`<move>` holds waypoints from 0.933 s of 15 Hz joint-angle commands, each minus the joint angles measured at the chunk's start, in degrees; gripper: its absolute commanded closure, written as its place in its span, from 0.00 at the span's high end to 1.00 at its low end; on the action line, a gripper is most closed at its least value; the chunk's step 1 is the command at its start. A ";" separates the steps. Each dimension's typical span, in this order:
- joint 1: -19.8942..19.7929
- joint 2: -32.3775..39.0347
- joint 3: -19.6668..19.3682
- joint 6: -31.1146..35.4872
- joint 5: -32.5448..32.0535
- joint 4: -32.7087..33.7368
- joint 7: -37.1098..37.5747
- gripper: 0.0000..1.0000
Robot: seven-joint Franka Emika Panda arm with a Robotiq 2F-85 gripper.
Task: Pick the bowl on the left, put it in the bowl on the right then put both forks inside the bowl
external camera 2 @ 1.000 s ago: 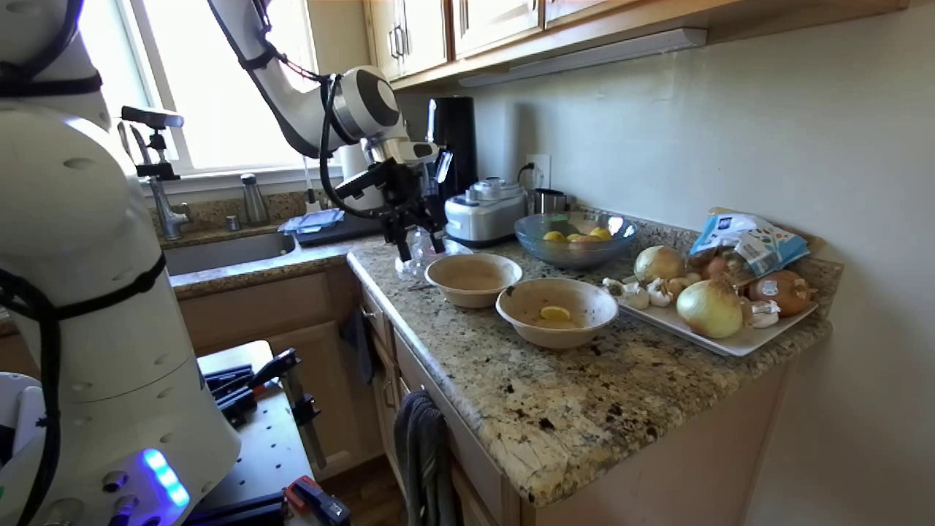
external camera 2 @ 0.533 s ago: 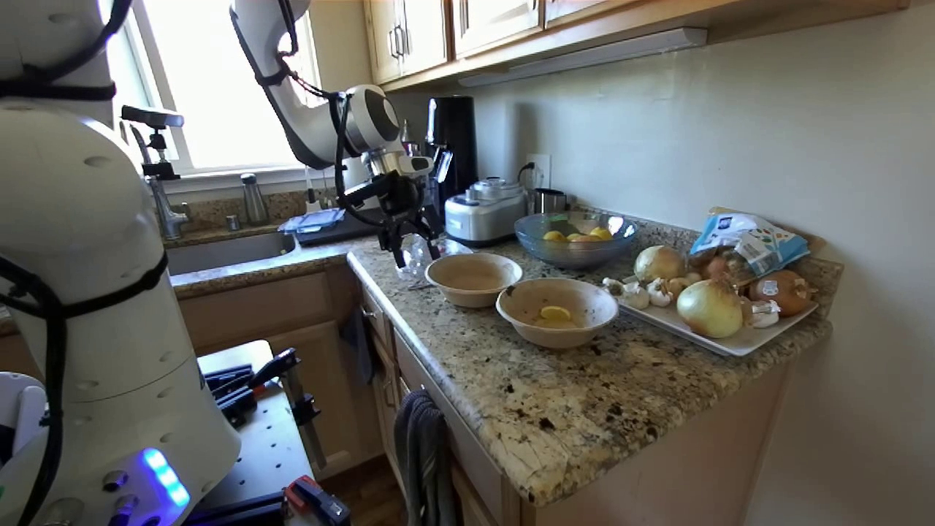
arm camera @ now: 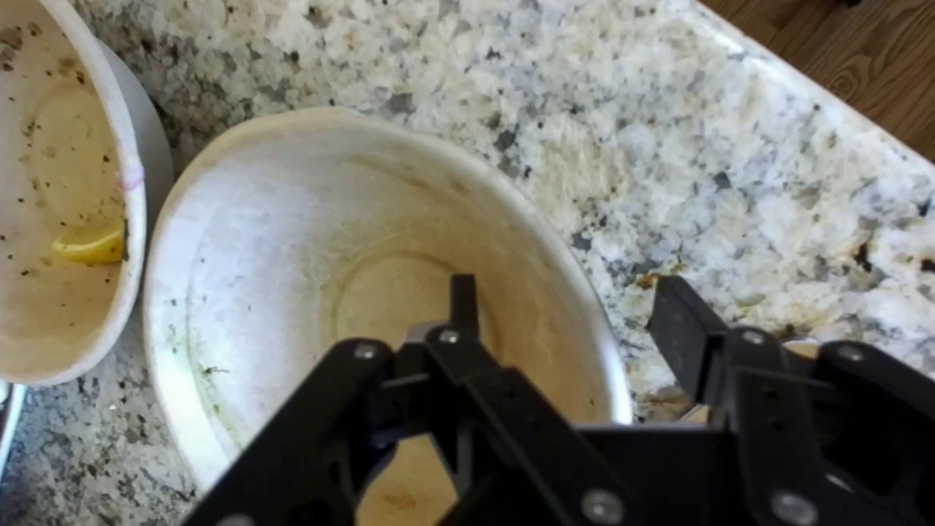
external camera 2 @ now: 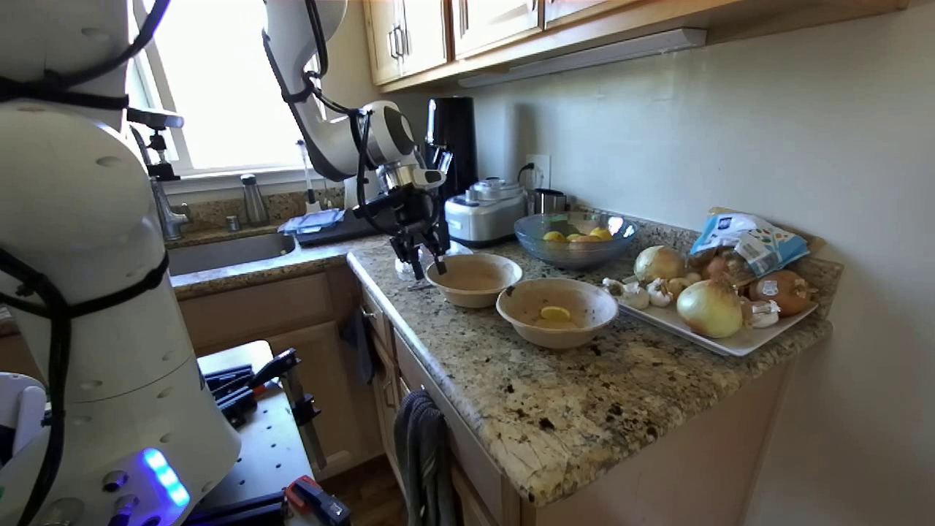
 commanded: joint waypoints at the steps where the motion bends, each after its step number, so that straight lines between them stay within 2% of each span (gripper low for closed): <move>1: 2.56 1.31 -2.28 0.80 -0.90 1.11 1.02 0.34; 5: 3.59 1.13 -2.58 0.92 -0.63 1.25 0.59 0.09; 7: 3.90 -0.01 -2.35 1.01 -0.24 0.64 0.11 0.05; 14: 5.02 -5.01 -1.82 0.67 -2.39 -0.87 1.28 0.07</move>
